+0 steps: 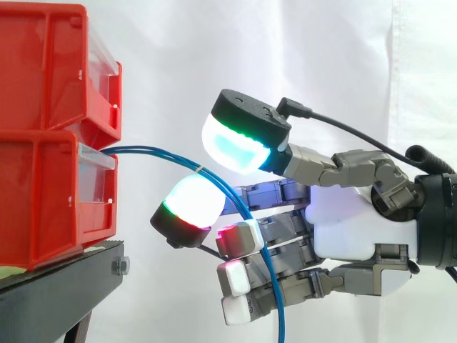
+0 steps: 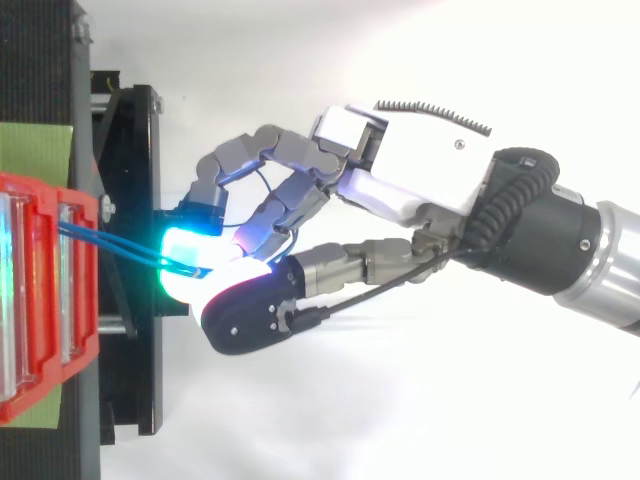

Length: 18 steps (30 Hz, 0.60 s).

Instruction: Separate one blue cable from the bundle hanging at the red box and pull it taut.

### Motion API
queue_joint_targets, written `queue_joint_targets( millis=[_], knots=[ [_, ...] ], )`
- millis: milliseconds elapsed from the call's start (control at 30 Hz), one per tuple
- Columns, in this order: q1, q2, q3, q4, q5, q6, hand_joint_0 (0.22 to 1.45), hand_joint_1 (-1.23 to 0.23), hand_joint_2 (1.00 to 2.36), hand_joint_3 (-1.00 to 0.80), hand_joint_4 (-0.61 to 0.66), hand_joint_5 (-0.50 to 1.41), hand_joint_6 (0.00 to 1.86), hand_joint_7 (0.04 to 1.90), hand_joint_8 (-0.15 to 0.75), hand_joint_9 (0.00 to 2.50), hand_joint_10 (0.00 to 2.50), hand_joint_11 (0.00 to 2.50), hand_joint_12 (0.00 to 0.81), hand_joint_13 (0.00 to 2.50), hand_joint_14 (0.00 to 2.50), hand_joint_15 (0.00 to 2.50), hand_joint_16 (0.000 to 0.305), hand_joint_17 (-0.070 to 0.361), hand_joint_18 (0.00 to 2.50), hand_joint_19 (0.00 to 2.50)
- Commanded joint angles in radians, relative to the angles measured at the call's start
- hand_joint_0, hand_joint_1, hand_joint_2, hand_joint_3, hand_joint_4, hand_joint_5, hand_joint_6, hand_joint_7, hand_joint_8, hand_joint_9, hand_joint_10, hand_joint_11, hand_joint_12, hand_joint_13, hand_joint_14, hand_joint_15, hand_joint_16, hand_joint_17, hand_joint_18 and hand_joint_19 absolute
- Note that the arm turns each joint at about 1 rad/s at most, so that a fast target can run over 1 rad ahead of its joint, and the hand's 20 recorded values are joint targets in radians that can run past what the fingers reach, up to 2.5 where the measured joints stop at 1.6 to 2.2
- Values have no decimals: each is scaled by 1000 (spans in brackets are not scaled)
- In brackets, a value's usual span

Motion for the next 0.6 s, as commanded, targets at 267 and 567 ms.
queue_joint_targets(
  millis=[267, 567],
  knots=[
    [0, 0, 0, -5, 0, 2, 659, -705, 1018, -286, -47, -221, 936, 1012, 266, 1163, 20, 1255, 323, 1133, 26, 746, 44, 100, 800, 643],
    [0, 0, 0, -5, 0, 0, 742, -819, 1022, -253, -81, -233, 956, 1052, 262, 1140, 18, 1237, 319, 1117, 26, 754, 44, 98, 787, 631]
  ],
)
